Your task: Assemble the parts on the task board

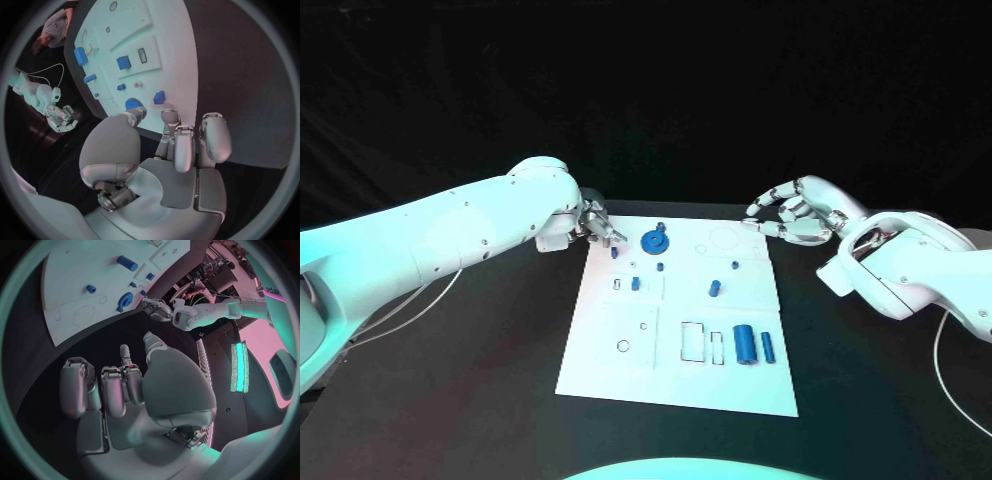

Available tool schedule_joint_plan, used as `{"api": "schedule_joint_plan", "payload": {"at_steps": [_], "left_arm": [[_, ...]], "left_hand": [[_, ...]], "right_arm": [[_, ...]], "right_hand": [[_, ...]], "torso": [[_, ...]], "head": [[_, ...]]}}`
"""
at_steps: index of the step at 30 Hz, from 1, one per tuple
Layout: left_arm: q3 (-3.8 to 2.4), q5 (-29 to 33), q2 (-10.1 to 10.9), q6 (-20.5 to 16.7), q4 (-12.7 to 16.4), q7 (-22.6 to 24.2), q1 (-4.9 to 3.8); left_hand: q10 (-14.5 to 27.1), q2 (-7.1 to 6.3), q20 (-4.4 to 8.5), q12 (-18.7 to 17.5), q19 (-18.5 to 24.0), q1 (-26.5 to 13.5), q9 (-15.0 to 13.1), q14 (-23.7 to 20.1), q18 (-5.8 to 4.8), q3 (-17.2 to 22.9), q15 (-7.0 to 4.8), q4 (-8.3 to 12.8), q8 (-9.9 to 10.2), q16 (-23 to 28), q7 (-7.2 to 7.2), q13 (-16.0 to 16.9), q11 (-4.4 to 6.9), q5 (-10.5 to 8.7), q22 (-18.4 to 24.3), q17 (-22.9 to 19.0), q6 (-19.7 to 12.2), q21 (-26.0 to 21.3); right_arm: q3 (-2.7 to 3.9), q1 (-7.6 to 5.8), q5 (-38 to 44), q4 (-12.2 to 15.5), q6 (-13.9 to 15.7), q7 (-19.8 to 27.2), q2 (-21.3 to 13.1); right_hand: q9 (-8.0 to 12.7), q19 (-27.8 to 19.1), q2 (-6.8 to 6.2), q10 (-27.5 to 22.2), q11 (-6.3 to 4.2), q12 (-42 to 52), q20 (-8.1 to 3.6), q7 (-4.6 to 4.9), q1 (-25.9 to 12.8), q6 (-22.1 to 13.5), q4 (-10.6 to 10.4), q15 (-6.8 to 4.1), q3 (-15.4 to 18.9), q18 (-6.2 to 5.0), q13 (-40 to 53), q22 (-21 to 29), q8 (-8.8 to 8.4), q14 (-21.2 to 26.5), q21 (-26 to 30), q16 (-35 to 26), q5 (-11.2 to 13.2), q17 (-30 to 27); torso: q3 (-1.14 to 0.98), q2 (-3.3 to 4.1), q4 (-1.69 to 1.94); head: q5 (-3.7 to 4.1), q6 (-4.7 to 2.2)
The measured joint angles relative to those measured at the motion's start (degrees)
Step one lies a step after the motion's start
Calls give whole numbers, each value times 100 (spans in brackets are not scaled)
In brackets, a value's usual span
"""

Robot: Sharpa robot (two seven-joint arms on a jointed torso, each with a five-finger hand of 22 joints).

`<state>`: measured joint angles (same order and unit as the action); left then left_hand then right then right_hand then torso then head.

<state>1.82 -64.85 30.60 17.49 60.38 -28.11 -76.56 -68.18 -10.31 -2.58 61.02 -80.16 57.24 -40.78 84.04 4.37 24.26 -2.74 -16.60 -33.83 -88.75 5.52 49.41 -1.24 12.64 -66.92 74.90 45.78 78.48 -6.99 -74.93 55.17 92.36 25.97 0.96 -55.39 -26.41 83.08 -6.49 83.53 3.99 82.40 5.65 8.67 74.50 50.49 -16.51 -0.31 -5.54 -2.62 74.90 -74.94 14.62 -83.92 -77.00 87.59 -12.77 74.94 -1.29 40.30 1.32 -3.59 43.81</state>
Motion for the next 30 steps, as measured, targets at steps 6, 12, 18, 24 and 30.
{"api": "schedule_joint_plan", "payload": {"at_steps": [6, 12, 18, 24, 30], "left_arm": [[11, 19, -30, 105, -26, 15, 5], [22, 33, -40, 179, -50, 24, 15], [27, 50, -51, 230, -73, 32, 25], [30, 64, -60, 255, -89, 39, 30], [32, 75, -70, 257, -95, 53, 35]], "left_hand": [[0, 64, 0, 0, 0, 86, 25, 0, 0, 0, 0, 0, 0, 0, -1, 0, 0, 0, -2, 0, 41, 0], [0, 114, 0, 0, 0, 250, 51, 0, 0, 0, 0, 0, 0, 0, -4, 6, 0, 0, -18, 0, 101, 0], [0, 233, 0, 28, 0, 506, 87, 0, 0, 26, 0, 25, 0, 0, -13, 10, 0, 0, -28, 0, 133, 0], [-1, 256, 0, 28, 0, 574, 94, 0, 0, 26, -1, 25, 0, 0, -13, 10, 0, 0, -36, 0, 133, 0], [20, 337, 1, 28, 0, 721, 109, 0, 0, 84, 0, 34, 0, 0, -33, 9, 21, 0, -38, 0, 153, 0]], "right_arm": [[0, 0, 0, -2, 0, 0, 8], [0, 1, 0, -4, -1, 1, 10], [0, 1, -1, -5, -2, 2, 10], [0, 1, -1, -6, -2, 2, 13], [0, 1, -1, -8, -2, 2, 19]], "right_hand": [[0, 0, 0, 0, 0, 0, 0, 0, 0, 0, 0, 0, 0, 0, 0, 0, 0, 0, 0, 0, 0, 0], [0, 0, 0, 0, 0, 0, 0, 0, 0, 0, 0, 0, 0, 0, 0, 1, 0, 0, 0, 0, 0, -1], [1, 0, 0, 0, 0, 0, 0, 0, 0, 0, 0, 0, 0, 0, 0, 1, 0, 0, 0, 0, 0, -1], [0, 0, 0, 0, 0, 0, 0, 0, 0, 0, 0, 0, 0, 0, 0, 2, 0, 0, 0, 0, 0, -1], [-4, 0, 0, 0, 0, 0, 0, 0, 0, 0, 0, 0, 0, 0, 0, 2, 0, 0, 0, 0, 0, -2]], "torso": [[-1, -3, 3], [-1, -4, 2], [-2, -4, 0], [-2, -3, 1], [-2, -2, 2]], "head": [[5, 8], [-2, 13], [2, 17], [7, 22], [10, 31]]}}
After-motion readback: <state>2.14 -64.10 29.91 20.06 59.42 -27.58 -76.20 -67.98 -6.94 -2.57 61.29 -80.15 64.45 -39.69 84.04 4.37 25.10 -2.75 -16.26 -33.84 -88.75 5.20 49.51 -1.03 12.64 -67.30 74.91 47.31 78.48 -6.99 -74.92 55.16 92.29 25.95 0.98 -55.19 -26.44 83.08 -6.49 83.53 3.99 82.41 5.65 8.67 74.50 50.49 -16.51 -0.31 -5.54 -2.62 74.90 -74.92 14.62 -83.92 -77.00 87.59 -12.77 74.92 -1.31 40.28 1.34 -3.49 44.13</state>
